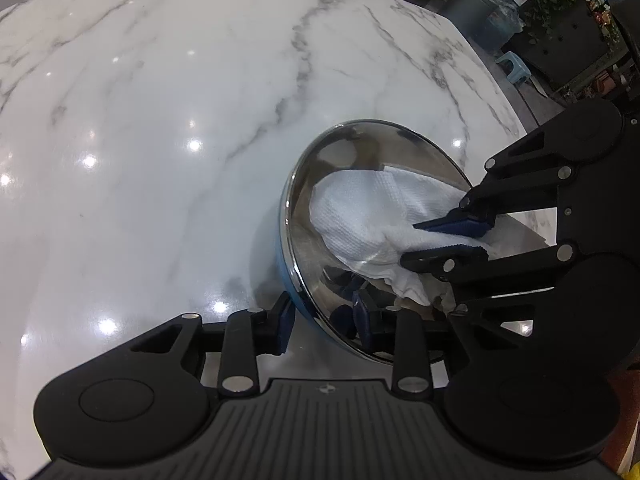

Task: Clean bowl
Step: 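Wipe the cloth around the bowl interior with the right tool, then keep wiping the bowl interior with the cloth in the right tool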

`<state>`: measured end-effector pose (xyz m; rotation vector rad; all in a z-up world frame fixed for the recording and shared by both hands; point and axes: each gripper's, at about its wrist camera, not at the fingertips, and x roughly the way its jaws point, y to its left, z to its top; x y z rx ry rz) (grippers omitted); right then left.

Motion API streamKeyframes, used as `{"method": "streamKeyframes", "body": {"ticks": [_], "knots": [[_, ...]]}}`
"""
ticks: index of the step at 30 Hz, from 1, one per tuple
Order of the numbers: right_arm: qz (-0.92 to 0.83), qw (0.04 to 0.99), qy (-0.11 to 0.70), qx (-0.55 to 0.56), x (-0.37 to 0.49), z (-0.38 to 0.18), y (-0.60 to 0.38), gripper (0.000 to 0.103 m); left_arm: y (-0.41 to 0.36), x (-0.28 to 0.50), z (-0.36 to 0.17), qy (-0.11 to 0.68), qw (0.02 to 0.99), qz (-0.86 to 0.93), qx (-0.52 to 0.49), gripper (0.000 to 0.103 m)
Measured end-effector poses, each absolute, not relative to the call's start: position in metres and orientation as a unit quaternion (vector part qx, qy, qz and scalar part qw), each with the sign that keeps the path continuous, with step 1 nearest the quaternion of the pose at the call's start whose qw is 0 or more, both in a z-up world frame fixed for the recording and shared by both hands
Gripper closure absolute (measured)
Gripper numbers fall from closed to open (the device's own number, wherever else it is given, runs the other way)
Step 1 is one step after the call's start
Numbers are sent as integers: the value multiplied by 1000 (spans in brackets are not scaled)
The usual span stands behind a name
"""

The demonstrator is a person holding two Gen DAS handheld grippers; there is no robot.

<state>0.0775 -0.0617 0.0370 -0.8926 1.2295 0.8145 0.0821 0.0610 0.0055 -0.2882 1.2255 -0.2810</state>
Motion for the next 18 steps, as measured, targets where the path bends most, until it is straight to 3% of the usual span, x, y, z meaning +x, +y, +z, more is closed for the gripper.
{"method": "streamKeyframes", "body": {"ticks": [5,11,18], "knots": [[359,650,552,-380,84,40,-73,92,63,84,7,561,808,-118,-138,83],[403,635,607,-257,105,40,-77,92,68,88,9,542,822,-94,-146,90],[395,627,610,-280,108,34,-79,92,67,89,9,537,827,-93,-140,90]]}}
